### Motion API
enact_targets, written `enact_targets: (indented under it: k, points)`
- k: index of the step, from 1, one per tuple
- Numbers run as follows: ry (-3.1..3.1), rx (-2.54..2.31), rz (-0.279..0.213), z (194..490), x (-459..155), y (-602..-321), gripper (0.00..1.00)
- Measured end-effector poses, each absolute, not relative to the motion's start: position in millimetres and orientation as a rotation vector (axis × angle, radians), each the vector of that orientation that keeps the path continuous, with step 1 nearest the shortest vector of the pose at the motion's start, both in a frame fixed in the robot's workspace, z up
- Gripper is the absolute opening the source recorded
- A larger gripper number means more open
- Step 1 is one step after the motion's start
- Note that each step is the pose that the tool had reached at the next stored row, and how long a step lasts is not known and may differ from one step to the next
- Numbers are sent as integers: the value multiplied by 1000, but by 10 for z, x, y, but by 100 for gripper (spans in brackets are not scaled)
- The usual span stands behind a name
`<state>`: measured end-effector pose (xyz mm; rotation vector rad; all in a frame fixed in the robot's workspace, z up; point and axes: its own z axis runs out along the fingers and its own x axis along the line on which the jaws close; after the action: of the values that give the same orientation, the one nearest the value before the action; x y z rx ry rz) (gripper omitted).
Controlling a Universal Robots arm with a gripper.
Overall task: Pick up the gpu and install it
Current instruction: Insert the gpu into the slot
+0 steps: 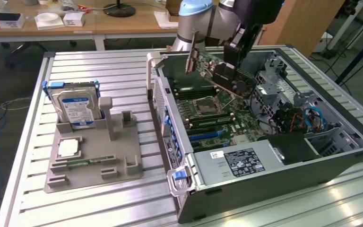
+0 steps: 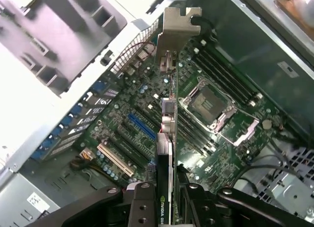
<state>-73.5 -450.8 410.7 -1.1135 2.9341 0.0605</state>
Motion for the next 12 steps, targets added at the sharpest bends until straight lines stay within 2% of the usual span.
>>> enact_targets:
  k: [12]
  points:
    - [2798, -1430, 61, 4068, -735, -4508, 26]
